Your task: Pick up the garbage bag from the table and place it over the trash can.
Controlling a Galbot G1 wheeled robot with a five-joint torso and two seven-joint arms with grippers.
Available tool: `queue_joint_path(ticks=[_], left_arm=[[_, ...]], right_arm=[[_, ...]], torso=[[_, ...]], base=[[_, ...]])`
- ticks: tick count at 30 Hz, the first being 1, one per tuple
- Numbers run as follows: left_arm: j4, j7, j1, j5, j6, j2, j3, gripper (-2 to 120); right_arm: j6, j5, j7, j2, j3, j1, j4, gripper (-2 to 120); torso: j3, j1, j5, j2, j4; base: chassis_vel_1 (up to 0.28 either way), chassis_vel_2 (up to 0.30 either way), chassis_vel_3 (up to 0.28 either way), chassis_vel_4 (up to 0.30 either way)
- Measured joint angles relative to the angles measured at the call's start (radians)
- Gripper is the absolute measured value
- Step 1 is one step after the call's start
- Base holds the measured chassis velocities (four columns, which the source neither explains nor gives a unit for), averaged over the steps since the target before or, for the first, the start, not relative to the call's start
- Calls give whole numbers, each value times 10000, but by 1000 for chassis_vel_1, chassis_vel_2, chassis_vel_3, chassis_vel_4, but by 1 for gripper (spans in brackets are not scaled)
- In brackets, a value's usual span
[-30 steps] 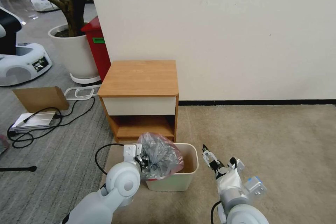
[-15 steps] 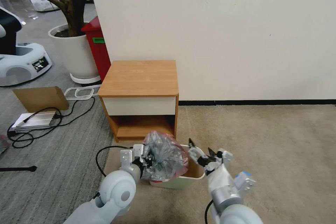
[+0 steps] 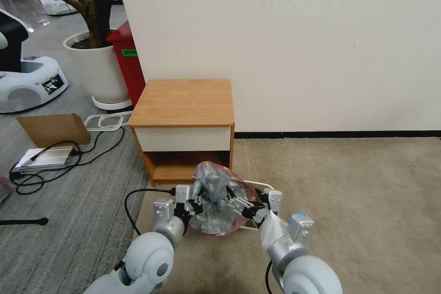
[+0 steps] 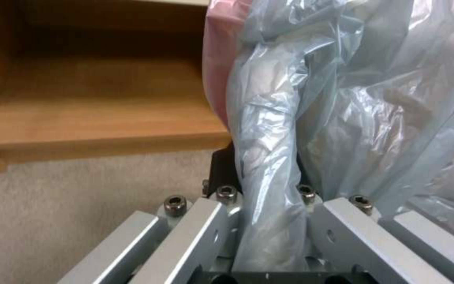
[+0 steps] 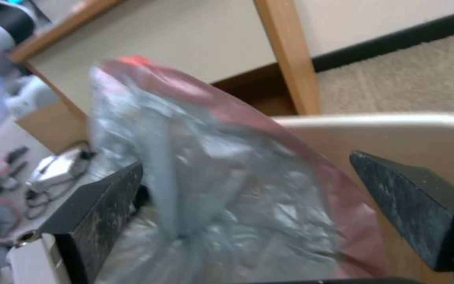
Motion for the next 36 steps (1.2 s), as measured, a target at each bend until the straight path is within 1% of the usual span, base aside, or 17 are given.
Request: queue_joint_path(ticks=[5, 7, 11, 19, 21, 23, 24, 26, 27, 29, 31, 32, 35, 36], left_arm=[[-92, 84, -2, 27, -22, 21, 7, 3], [-112, 265, 0, 224, -96, 44, 52, 3], [-157, 524, 54, 508, -212, 101, 84, 3], [-316, 753, 128, 538, -220, 220, 46, 3], [-337, 765, 140, 539, -222, 230, 32, 3], [-355, 766, 151, 531, -223, 229, 17, 3], [-355, 766, 151, 531, -223, 229, 17, 3], [-360, 765, 157, 483, -226, 213, 1, 3], [-367, 760, 163, 424, -227, 200, -12, 3], [-369, 753, 165, 394, -227, 193, -19, 3], [-374, 631, 184, 129, -224, 147, -70, 3], [-374, 631, 184, 129, -224, 147, -70, 3], [-411, 343, 198, -376, -168, 91, -143, 3], [-411, 343, 198, -376, -168, 91, -143, 3]], right_arm=[[-209, -8, 195, -21, 31, 53, -45, 100], [-302, -50, 296, 0, 36, 95, -104, 100], [-312, -241, 310, 44, 37, 164, -173, 100], [-433, -274, 263, 39, 87, 245, -232, 98], [-436, -274, 231, 39, 98, 255, -251, 93], [-430, -290, 78, 38, 110, 245, -285, 84], [-430, -290, 78, 38, 110, 245, -285, 84], [-368, -329, -19, 38, 113, 232, -345, 76], [-269, -385, -72, 41, 113, 227, -406, 70], [-212, -444, -104, 43, 114, 224, -444, 68], [7, -722, -324, 53, 159, 194, -602, 54], [7, -722, -324, 53, 159, 194, -602, 54], [142, -856, -447, 70, 177, 140, -674, 43], [142, -856, -447, 70, 177, 140, -674, 43]], torso=[[0, 0, 0, 0, -1], [0, 0, 0, 0, -1], [0, -1, 0, 0, -1], [0, 0, 0, 0, -1], [0, 0, 0, 0, -1], [0, 0, 0, 0, -1], [0, 0, 0, 0, -1], [0, 0, 0, 0, -1], [0, 0, 0, 0, -1], [0, 0, 0, 0, -1], [0, 0, 0, 0, -1], [0, 0, 0, 0, -1], [0, 0, 0, 0, -1], [0, 0, 0, 0, -1]], base=[[0, 0, 0, 0], [0, 0, 0, 0], [0, 0, 0, 0], [0, 0, 0, 0], [0, 0, 0, 0], [0, 0, 0, 0], [0, 0, 0, 0], [0, 0, 0, 0], [0, 0, 0, 0], [0, 0, 0, 0], [0, 0, 0, 0], [0, 0, 0, 0], [0, 0, 0, 0], [0, 0, 0, 0]])
